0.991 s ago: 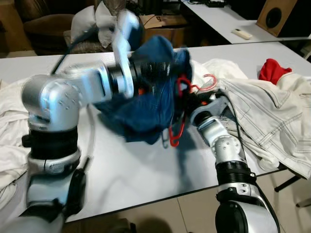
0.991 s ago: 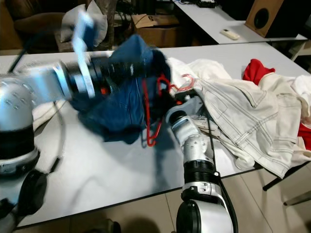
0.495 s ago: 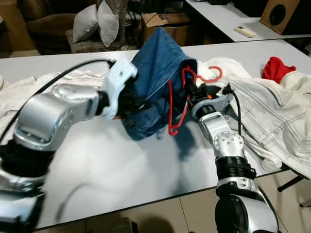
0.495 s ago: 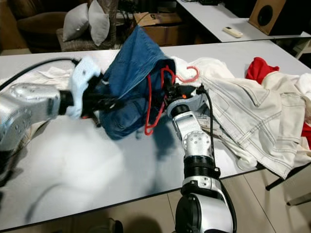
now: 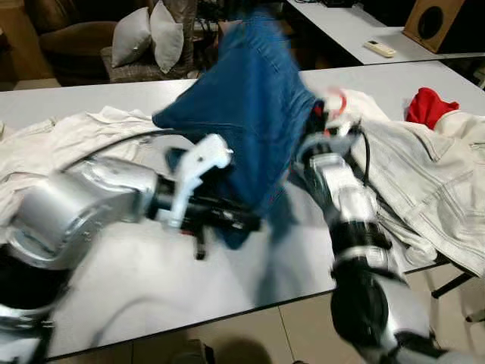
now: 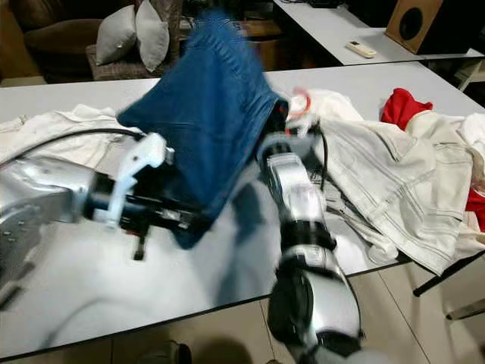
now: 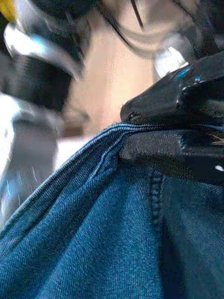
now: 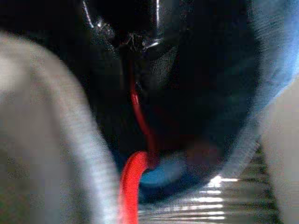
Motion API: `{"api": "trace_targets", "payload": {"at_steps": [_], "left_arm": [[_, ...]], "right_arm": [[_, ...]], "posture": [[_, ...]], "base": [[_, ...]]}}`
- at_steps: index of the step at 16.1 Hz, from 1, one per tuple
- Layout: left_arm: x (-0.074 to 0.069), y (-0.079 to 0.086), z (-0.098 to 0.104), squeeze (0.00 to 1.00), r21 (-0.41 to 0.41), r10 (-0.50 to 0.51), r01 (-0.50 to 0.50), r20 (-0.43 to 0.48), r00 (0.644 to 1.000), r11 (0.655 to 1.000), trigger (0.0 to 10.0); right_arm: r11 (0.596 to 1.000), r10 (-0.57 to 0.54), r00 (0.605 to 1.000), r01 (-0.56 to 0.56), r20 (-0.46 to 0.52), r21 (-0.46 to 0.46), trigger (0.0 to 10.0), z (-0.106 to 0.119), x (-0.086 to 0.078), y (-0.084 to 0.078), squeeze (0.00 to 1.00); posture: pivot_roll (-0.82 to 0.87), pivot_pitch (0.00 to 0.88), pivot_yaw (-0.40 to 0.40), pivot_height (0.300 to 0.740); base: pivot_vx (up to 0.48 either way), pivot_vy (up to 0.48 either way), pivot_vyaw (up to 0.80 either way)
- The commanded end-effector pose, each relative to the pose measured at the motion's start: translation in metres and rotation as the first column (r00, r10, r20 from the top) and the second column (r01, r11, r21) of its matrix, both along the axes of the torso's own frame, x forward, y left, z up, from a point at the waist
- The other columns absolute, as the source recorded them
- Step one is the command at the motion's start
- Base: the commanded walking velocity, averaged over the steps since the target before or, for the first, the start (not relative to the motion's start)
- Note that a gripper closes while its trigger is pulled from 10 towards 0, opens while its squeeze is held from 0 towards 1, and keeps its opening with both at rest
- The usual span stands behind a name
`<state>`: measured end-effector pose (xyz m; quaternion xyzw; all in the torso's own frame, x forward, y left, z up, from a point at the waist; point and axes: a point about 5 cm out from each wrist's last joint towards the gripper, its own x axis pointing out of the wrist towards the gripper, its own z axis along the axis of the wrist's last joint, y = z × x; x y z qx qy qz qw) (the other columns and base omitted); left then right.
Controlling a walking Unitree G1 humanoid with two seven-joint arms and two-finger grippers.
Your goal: Hang hanger
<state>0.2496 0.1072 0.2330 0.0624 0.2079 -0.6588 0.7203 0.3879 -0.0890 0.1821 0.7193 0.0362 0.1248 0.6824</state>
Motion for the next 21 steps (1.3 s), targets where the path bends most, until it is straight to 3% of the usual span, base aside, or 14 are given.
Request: {"api": "trace_targets", "payload": {"at_steps": [1, 2, 3, 5, 6, 7, 8, 11, 12, 14, 16, 18, 19, 21], "left_arm": [[-0.009, -0.012, 0.012, 0.00, -0.135, -0.087, 0.077, -0.068, 0.994, 0.988, 0.0], [-0.005, -0.018, 0.023, 0.00, -0.249, -0.086, 0.062, -0.086, 0.993, 0.967, 0.0], [-0.001, -0.020, 0.028, 0.00, -0.290, -0.076, 0.047, -0.088, 0.993, 0.956, 0.0], [0.022, -0.024, 0.048, 0.00, -0.448, 0.042, -0.086, -0.107, 0.993, 0.890, 0.0], [0.026, -0.023, 0.052, 0.00, -0.474, 0.057, -0.106, -0.117, 0.991, 0.874, 0.0], [0.030, -0.021, 0.062, 0.00, -0.514, 0.074, -0.134, -0.135, 0.988, 0.847, 0.0], [0.031, -0.019, 0.069, 0.00, -0.538, 0.076, -0.147, -0.151, 0.986, 0.830, 0.0], [0.032, -0.021, 0.074, 0.00, -0.555, 0.080, -0.164, -0.172, 0.982, 0.815, 0.0], [0.050, -0.019, 0.072, 0.00, -0.523, 0.263, -0.329, -0.198, 0.944, 0.786, 0.0], [0.059, -0.015, 0.072, 0.00, -0.522, 0.333, -0.405, -0.230, 0.914, 0.751, 0.0], [0.059, -0.018, 0.084, 0.00, -0.553, 0.338, -0.412, -0.236, 0.911, 0.724, 0.0], [0.070, -0.009, 0.092, 0.00, -0.561, 0.431, -0.482, -0.232, 0.872, 0.673, 0.0], [0.083, 0.007, 0.096, 0.00, -0.551, 0.546, -0.563, -0.217, 0.809, 0.615, 0.0], [0.096, 0.033, 0.101, 0.00, -0.533, 0.668, -0.655, -0.207, 0.715, 0.536, 0.0]], "right_arm": [[0.986, 0.113, 0.993, -0.116, 0.036, 0.116, 10.0, 0.024, -0.009, 0.074, 0.00], [0.993, 0.103, 0.994, -0.104, 0.031, 0.051, 10.0, 0.023, -0.009, 0.077, 0.00], [0.994, 0.107, 0.994, -0.108, 0.030, 0.026, 10.0, 0.021, -0.009, 0.079, 0.00], [0.977, 0.170, 0.984, -0.162, 0.046, -0.138, 10.0, 0.015, -0.016, 0.094, 0.00], [0.965, 0.196, 0.979, -0.184, 0.048, -0.186, 10.0, 0.013, -0.018, 0.098, 0.00], [0.913, 0.267, 0.962, -0.234, 0.057, -0.334, 10.0, 0.007, -0.025, 0.108, 0.00], [0.874, 0.306, 0.950, -0.258, 0.054, -0.411, 10.0, 0.002, -0.030, 0.114, 0.00], [0.888, 0.326, 0.945, -0.293, 0.036, -0.354, 10.0, 0.001, -0.034, 0.118, 0.00], [0.888, 0.366, 0.929, -0.331, 0.057, -0.318, 10.0, 0.011, -0.037, 0.119, 0.00], [0.913, 0.322, 0.946, -0.303, 0.028, -0.273, 10.0, 0.012, -0.034, 0.113, 0.00], [0.812, 0.365, 0.928, -0.355, -0.073, -0.464, 10.0, -0.010, -0.039, 0.112, 0.00], [0.777, 0.411, 0.907, -0.402, -0.095, -0.484, 10.0, -0.018, -0.049, 0.113, 0.00], [0.772, 0.426, 0.898, -0.422, -0.106, -0.476, 10.0, -0.021, -0.057, 0.106, 0.00], [0.798, 0.405, 0.905, -0.420, -0.132, -0.431, 10.0, -0.024, -0.065, 0.090, 0.00]], "posture": [[0.17, 0.014, -0.028, 0.740], [0.17, 0.017, -0.029, 0.740], [0.17, 0.017, -0.030, 0.740], [0.16, 0.016, -0.026, 0.740], [0.16, 0.017, -0.024, 0.740], [0.15, 0.016, -0.020, 0.740], [0.15, 0.015, -0.017, 0.740], [0.15, 0.014, -0.017, 0.740], [0.15, 0.012, -0.017, 0.740], [0.14, 0.011, -0.016, 0.740], [0.14, 0.007, -0.015, 0.740], [0.14, 0.007, -0.015, 0.740], [0.13, 0.003, -0.016, 0.740], [0.13, 0.002, -0.013, 0.740]], "base": [[0.000, 0.000, 0.00], [0.000, 0.000, 0.00], [0.000, 0.000, 0.00], [0.000, 0.000, 0.00], [0.000, 0.000, 0.00], [0.000, 0.000, 0.00], [0.000, 0.000, 0.00], [0.000, 0.000, 0.00], [0.000, 0.000, 0.00], [0.000, 0.000, 0.00], [0.000, 0.000, 0.00], [0.000, 0.000, 0.00], [0.000, 0.000, 0.00], [0.000, 0.000, 0.00]]}}
